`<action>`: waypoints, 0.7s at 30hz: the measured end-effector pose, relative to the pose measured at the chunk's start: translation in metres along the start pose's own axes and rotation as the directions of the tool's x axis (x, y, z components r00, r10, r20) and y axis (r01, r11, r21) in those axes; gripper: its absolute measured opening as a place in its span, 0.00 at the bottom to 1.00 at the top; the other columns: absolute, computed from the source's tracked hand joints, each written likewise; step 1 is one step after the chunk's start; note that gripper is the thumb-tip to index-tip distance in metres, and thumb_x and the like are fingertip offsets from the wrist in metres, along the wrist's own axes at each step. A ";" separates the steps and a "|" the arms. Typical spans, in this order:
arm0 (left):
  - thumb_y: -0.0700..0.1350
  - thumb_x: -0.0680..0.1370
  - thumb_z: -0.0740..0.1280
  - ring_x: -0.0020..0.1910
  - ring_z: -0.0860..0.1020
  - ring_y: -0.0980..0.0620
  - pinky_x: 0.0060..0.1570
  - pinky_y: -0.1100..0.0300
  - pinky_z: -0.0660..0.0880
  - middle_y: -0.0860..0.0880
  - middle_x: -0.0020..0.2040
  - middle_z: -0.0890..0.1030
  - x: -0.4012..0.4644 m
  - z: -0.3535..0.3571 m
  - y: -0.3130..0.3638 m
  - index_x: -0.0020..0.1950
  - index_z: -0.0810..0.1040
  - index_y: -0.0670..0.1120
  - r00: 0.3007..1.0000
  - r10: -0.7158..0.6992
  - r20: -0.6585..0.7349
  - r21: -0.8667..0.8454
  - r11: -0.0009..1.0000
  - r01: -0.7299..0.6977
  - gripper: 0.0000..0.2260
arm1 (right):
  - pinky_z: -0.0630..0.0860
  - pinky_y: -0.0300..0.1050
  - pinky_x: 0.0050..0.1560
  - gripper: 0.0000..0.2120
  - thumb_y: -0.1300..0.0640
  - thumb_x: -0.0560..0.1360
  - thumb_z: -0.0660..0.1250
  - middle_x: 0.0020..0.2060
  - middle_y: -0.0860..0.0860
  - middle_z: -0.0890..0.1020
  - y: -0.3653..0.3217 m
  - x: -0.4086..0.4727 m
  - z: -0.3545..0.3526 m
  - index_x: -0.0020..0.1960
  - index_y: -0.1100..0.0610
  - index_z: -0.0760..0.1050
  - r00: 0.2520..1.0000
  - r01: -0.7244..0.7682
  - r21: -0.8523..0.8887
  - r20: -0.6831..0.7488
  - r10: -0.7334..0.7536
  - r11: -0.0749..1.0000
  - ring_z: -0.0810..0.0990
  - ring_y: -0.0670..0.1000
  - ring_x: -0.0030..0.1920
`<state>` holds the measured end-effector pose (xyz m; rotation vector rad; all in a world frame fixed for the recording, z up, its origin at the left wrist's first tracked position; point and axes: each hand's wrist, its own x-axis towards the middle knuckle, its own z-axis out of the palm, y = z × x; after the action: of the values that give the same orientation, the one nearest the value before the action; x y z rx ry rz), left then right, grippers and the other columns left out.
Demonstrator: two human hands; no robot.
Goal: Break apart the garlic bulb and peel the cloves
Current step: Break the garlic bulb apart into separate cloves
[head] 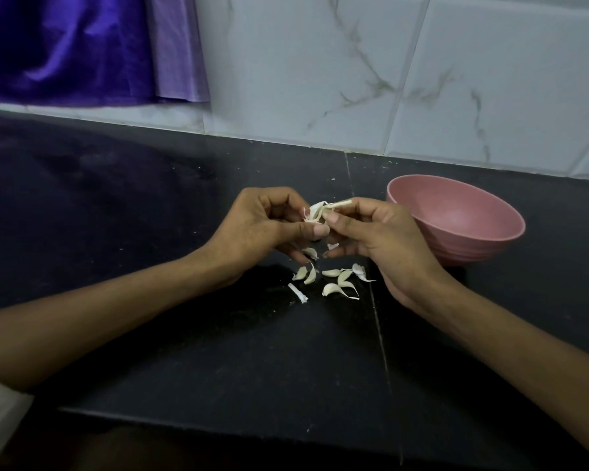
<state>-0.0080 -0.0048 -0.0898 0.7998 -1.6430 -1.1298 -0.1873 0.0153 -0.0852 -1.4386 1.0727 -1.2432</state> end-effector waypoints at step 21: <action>0.46 0.72 0.75 0.28 0.80 0.53 0.29 0.59 0.79 0.49 0.33 0.82 -0.003 -0.005 0.000 0.44 0.84 0.43 0.978 0.210 -0.002 0.430 0.883 -0.189 0.07 | 0.81 0.57 0.51 0.07 0.63 0.75 0.69 0.47 0.63 0.84 -0.003 -0.003 0.004 0.51 0.62 0.82 0.999 -0.029 -0.090 0.032 0.032 0.995 0.82 0.55 0.44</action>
<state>-0.0023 -0.0041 -0.0900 0.8979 -1.9141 -0.6024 -0.1835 0.0188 -0.0826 -1.4999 1.1364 -1.1585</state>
